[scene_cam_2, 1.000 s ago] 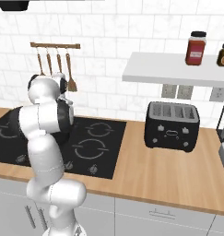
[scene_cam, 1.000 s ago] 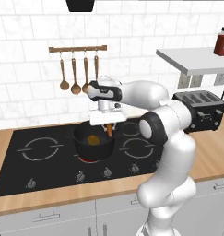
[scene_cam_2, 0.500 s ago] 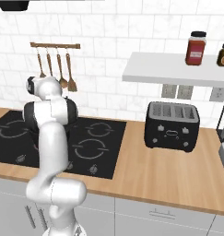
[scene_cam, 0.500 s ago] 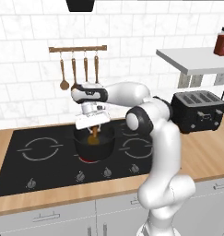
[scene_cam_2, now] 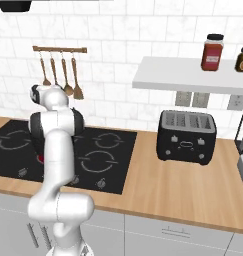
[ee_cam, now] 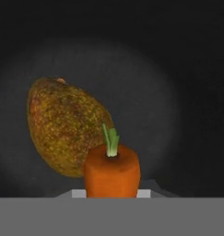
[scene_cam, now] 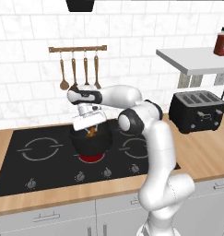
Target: Put the avocado and carrot in the pot. Retrieve the spatula and lightly stir the vegetables in the pot.
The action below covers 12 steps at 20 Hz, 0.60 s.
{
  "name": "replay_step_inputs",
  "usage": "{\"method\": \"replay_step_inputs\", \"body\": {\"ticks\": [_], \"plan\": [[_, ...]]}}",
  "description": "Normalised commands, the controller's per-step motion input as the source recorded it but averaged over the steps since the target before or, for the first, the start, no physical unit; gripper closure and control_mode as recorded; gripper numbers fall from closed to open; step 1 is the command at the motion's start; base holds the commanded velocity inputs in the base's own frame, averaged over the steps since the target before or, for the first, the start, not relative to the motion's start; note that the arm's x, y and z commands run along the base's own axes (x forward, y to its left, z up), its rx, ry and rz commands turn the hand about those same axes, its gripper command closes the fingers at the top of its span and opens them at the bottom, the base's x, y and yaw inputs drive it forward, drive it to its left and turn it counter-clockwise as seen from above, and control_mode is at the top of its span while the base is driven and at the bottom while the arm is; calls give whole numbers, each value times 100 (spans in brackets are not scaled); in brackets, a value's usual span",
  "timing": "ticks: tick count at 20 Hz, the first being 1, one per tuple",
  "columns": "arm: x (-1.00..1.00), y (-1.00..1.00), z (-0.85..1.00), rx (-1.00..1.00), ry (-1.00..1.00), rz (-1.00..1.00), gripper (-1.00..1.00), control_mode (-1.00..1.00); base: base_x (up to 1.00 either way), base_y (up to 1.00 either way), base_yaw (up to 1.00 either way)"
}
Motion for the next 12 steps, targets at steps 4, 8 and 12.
{"method": "replay_step_inputs", "body": {"ticks": [4, 8, 12], "plan": [[-40, 6, 0, 0, 0, -1, -100, -100, 0, 0, 0], [-48, 0, 0, 0, -1, -2, -100, -100, 0, 0, 0], [-32, 0, 0, 0, 0, -4, -100, -100, 0, 0, 0]]}}
